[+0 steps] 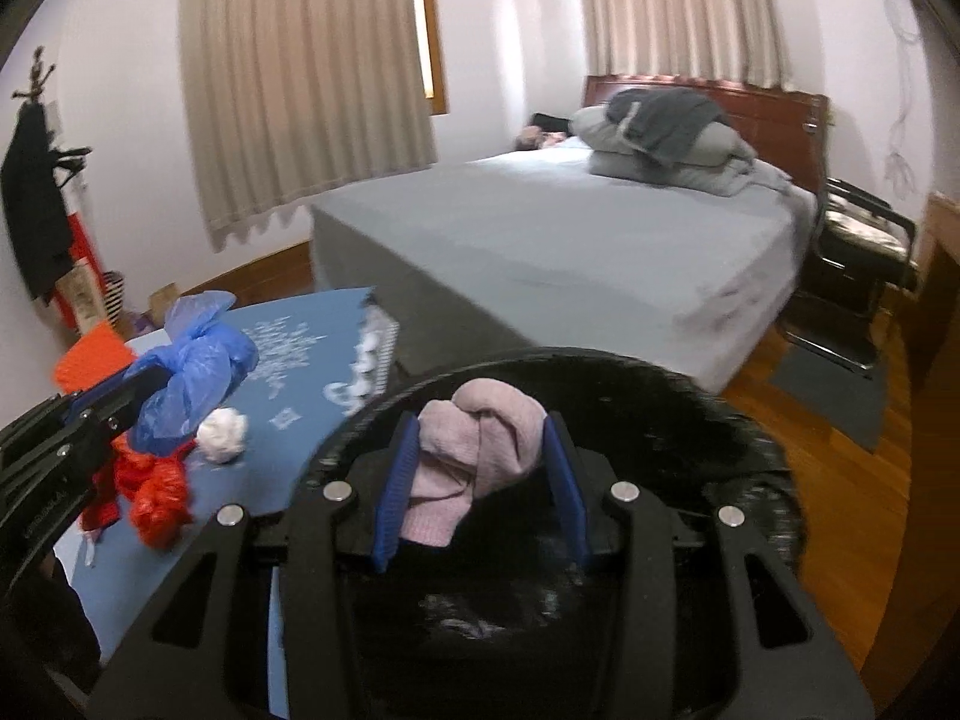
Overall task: Collect trash
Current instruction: 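Carry both items over the bin and open both grippers to drop them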
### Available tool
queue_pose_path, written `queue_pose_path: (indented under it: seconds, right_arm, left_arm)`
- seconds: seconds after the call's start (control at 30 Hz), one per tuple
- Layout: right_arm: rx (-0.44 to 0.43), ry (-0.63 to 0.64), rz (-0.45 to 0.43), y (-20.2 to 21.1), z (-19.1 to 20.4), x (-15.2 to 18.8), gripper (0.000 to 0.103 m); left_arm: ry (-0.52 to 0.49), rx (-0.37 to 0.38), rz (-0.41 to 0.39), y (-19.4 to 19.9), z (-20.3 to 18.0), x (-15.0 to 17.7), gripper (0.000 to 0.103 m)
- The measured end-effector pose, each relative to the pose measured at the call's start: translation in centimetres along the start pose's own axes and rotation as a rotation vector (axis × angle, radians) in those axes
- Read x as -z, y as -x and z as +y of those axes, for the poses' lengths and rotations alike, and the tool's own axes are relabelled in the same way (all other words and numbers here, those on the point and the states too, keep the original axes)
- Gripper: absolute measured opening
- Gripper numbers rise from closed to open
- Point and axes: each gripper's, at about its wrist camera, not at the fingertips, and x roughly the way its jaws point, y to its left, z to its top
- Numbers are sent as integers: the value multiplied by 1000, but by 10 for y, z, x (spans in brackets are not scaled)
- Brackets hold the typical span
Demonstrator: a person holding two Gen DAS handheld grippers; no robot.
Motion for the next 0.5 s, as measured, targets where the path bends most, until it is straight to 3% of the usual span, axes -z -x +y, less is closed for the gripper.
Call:
queue_pose_path:
  seconds: [0.23, 0.3, 0.43, 0.5]
  right_arm:
    - [80, -37, 11, -2, -35, 9, 44]
    - [101, -46, 15, -4, -39, 10, 47]
    - [122, -51, 3, -4, -38, 13, 74]
    - [121, -40, -13, -2, -32, 12, 83]
  left_arm:
    - [-32, 87, 58, -30, -36, 3, 20]
    - [-38, 111, 80, -36, -41, 5, 26]
    - [-30, 102, 99, -38, -38, 10, 47]
    - [-18, 76, 90, -30, -28, 9, 49]
